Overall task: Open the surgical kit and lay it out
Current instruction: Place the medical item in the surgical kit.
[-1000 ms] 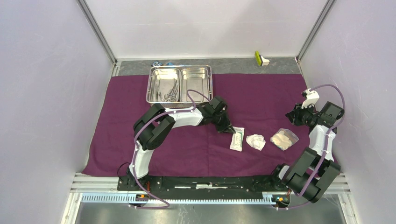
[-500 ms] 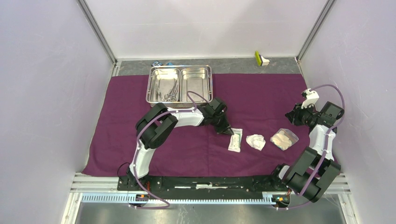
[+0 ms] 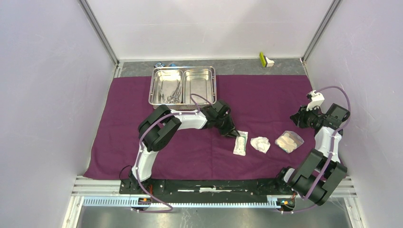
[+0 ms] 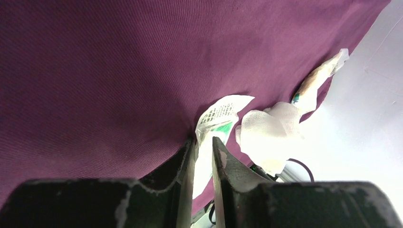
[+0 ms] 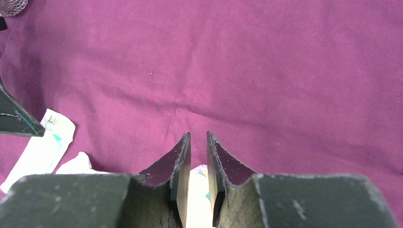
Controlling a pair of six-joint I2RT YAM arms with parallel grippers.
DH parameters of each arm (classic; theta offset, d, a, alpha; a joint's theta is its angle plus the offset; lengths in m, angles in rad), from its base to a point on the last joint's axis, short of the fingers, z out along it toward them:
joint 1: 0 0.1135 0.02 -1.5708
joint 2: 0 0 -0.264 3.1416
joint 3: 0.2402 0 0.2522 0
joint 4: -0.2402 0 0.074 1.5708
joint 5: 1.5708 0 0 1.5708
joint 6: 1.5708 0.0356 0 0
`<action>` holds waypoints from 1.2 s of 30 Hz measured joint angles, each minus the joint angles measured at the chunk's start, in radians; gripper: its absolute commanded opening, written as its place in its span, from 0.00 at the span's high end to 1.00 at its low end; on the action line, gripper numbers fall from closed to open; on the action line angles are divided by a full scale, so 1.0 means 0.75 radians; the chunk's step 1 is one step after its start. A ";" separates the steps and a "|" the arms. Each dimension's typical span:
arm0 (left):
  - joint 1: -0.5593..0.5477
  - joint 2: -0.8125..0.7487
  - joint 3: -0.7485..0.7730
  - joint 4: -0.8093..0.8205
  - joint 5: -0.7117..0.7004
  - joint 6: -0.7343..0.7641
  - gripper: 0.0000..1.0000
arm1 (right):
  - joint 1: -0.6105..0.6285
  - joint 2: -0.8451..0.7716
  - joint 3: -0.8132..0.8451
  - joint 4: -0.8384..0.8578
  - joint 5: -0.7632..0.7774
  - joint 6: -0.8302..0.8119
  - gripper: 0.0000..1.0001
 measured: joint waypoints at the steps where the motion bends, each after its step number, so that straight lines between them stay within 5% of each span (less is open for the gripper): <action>1: -0.001 -0.003 -0.005 0.007 0.001 0.000 0.71 | 0.000 0.001 0.000 -0.001 0.000 0.000 0.75; 16: 0.010 -0.132 -0.033 -0.155 -0.111 0.092 0.61 | 0.046 -0.009 0.000 -0.003 0.033 -0.010 0.73; 25: 0.111 -0.326 -0.017 -0.241 -0.371 0.440 0.58 | 0.437 -0.136 0.011 0.040 0.228 -0.025 0.69; 36: 0.369 -0.526 0.053 -0.266 -0.604 0.857 0.58 | 0.839 0.010 0.209 0.145 0.463 -0.053 0.57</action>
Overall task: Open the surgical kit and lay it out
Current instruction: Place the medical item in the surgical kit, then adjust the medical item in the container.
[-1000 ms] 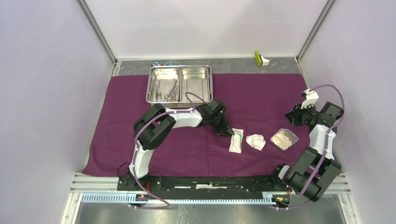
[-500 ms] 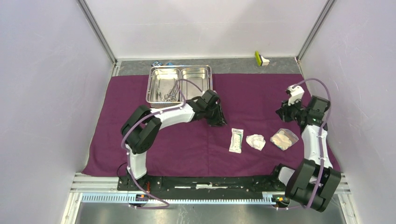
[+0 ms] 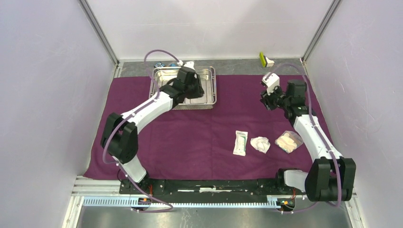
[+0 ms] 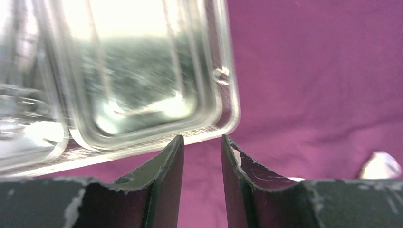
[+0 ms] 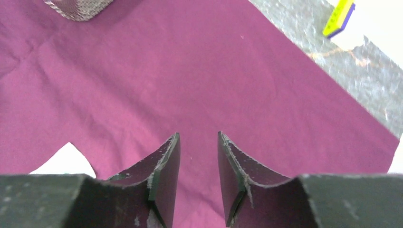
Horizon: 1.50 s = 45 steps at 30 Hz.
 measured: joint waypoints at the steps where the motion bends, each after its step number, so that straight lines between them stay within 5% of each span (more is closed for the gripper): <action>1: 0.036 -0.008 0.000 -0.002 -0.018 0.047 0.55 | 0.036 0.019 0.015 0.015 0.017 -0.004 0.57; 7: 0.155 -0.025 0.019 -0.036 -0.217 0.337 0.00 | 0.200 0.140 0.100 0.058 0.041 -0.031 0.54; 13: 0.240 -0.027 0.078 -0.042 -0.404 0.643 0.00 | 0.289 0.163 0.099 0.063 0.088 -0.069 0.55; 18: 0.378 0.025 0.201 -0.148 -0.359 0.783 0.00 | 0.314 0.165 0.098 0.062 0.098 -0.095 0.57; 27: 0.552 0.406 0.680 -0.423 -0.108 0.842 0.04 | 0.322 0.266 0.113 -0.007 0.077 -0.123 0.59; 34: 0.548 0.607 0.786 -0.579 0.008 0.848 0.20 | 0.323 0.315 0.141 -0.054 0.058 -0.145 0.59; 45: 0.571 0.709 0.888 -0.707 0.001 0.847 0.28 | 0.323 0.320 0.141 -0.080 0.052 -0.168 0.59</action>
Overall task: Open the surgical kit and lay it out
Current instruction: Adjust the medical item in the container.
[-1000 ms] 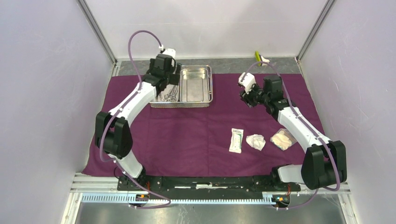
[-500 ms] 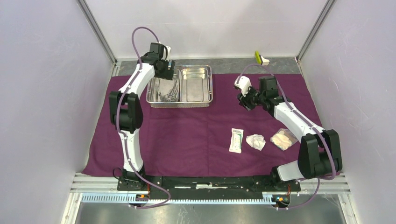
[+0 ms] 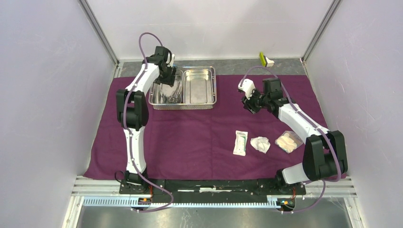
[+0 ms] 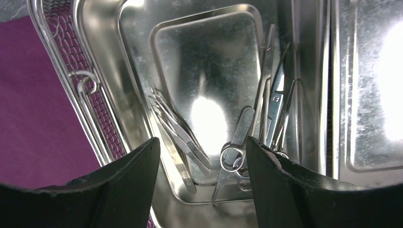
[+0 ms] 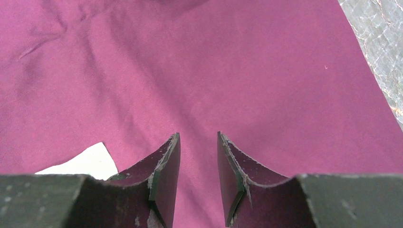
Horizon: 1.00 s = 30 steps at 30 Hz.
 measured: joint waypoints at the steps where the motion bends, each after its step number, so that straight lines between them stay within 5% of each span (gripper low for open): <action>1: 0.004 0.001 0.002 -0.008 -0.006 0.001 0.29 | 0.000 0.000 0.000 -0.004 -0.001 -0.002 0.59; 30: 0.064 0.100 -0.002 -0.112 0.004 0.001 0.31 | 0.000 -0.003 0.000 -0.023 -0.036 -0.007 0.58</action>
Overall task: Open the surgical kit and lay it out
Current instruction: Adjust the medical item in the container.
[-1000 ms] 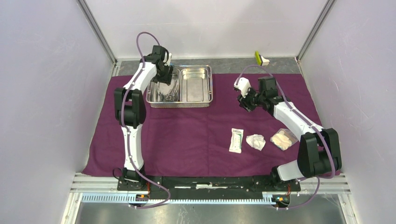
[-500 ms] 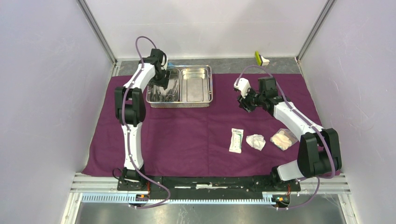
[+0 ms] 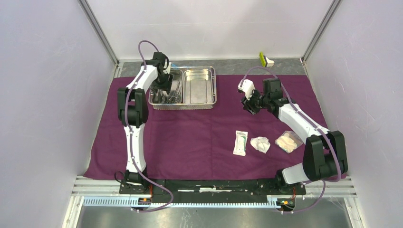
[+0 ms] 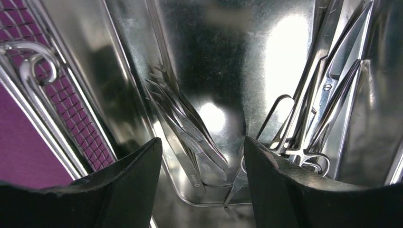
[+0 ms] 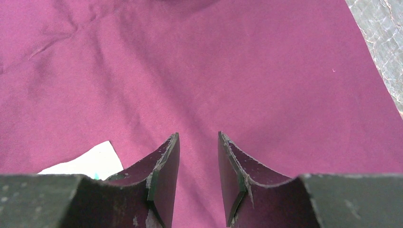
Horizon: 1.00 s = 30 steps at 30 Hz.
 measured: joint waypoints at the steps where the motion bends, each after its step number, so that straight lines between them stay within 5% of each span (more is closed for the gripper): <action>1: 0.003 0.002 -0.001 -0.001 0.009 0.000 0.31 | 0.000 0.000 0.000 0.000 0.000 0.000 0.58; 6: 0.009 0.021 0.000 -0.011 0.052 -0.001 0.37 | 0.000 0.000 0.000 0.001 0.001 0.000 0.58; 23: 0.028 0.025 0.021 -0.041 0.111 0.001 0.81 | 0.000 0.000 0.000 0.001 0.001 0.000 0.58; 30: 0.028 0.025 0.048 -0.050 0.107 0.003 0.88 | 0.000 0.000 0.000 0.000 0.001 -0.001 0.59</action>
